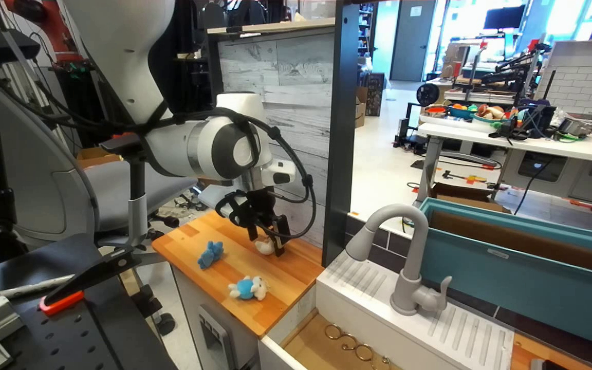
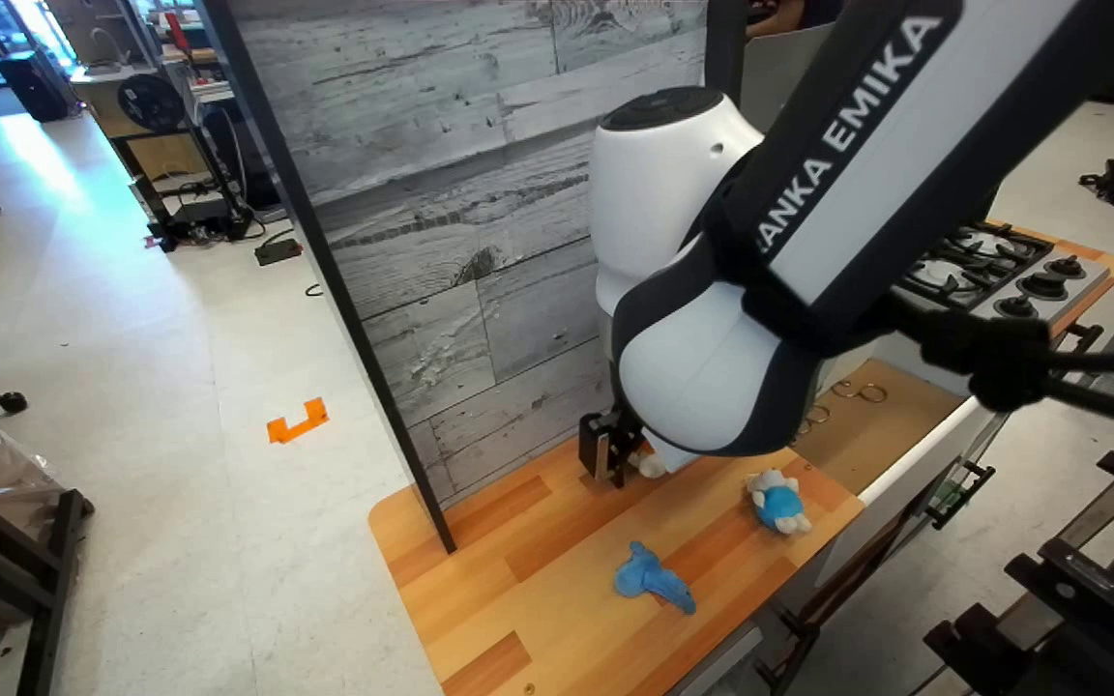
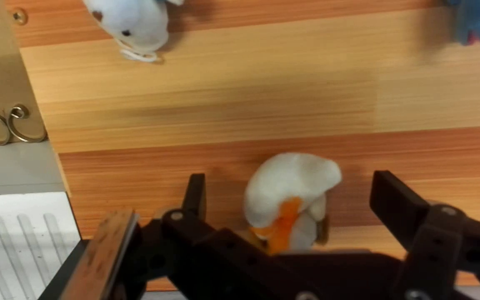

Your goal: Move the doll farthest from you to the left

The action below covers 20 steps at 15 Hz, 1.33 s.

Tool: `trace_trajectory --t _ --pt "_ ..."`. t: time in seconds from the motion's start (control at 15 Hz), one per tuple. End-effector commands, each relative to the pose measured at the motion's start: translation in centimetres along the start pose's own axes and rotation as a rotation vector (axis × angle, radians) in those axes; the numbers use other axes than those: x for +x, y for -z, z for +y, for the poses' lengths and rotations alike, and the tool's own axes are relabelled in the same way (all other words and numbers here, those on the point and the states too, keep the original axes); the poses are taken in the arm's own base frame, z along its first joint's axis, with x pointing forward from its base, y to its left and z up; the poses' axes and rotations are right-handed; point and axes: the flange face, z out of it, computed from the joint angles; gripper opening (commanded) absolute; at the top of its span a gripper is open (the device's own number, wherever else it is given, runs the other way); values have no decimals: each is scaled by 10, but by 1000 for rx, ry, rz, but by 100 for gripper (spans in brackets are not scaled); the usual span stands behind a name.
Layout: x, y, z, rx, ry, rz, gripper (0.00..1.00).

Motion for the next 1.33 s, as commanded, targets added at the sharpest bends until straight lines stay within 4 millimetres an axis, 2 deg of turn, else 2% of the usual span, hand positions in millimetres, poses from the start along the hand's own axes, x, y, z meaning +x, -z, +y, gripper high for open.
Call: trace_trajectory --t 0.0,0.33,0.47,0.67,0.87,0.93,1.0,1.27 --pt "5 -8 0 -6 11 -16 72" --pt "0 12 -16 -31 3 -77 34" --pt "-5 32 -26 -27 22 -146 18" --pt "-9 68 -49 -17 48 -207 1" --pt "-4 110 -86 20 83 -197 4" --pt "-2 119 -96 35 93 -198 1" --pt "-1 126 -104 44 102 -200 3" --pt "1 136 -113 58 132 -236 3"
